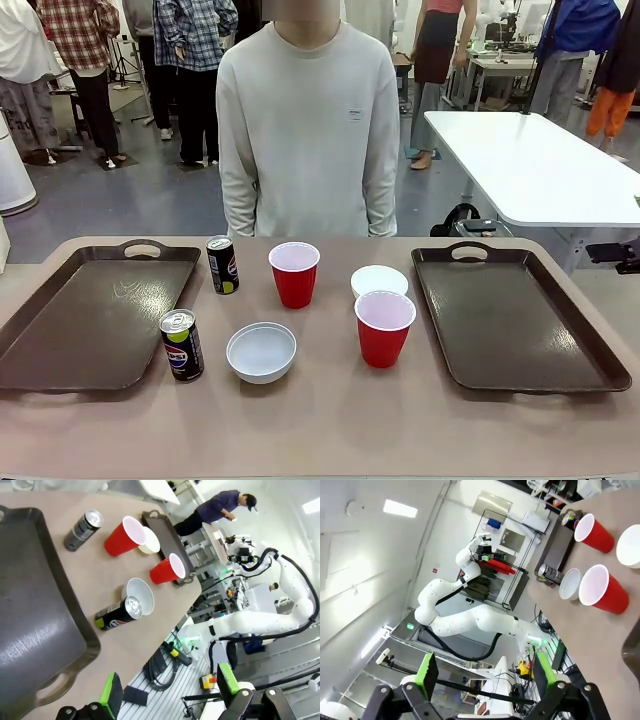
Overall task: Prepare tableware on both trays.
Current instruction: Pick up a Picnic Bowl from the table and place it on a Handle tray.
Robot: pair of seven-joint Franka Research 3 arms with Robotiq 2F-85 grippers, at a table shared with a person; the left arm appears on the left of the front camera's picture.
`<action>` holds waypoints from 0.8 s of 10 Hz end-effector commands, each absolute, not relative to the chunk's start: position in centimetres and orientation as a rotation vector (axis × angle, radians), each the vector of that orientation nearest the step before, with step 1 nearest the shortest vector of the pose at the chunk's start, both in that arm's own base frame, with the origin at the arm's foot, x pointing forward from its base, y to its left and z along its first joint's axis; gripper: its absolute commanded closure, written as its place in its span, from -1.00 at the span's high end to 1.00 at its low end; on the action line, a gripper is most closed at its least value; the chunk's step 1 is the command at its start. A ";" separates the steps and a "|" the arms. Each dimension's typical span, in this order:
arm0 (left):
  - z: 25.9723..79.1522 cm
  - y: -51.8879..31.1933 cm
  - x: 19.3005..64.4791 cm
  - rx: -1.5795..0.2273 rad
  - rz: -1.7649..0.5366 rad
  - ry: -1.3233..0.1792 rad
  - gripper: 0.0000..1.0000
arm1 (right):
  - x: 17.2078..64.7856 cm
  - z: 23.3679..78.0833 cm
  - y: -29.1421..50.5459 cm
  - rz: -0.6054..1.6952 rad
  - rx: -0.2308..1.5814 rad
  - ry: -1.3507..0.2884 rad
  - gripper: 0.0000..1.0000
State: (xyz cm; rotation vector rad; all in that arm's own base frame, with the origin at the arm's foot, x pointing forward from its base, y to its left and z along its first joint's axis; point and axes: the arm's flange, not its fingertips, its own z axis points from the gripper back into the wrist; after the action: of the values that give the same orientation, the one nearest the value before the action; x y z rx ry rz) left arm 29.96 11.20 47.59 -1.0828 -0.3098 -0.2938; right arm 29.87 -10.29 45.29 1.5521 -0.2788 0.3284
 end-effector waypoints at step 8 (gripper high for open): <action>47.4 11.1 29.9 -1.107 -0.307 -0.332 1.00 | 29.6 44.8 -11.2 0.323 1.603 -0.301 1.00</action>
State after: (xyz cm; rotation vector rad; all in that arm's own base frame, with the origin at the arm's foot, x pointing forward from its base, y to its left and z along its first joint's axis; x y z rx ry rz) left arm 29.87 11.11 47.70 -1.0878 -0.3096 -0.2889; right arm 29.62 -10.99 44.68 1.5805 -0.2836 0.3139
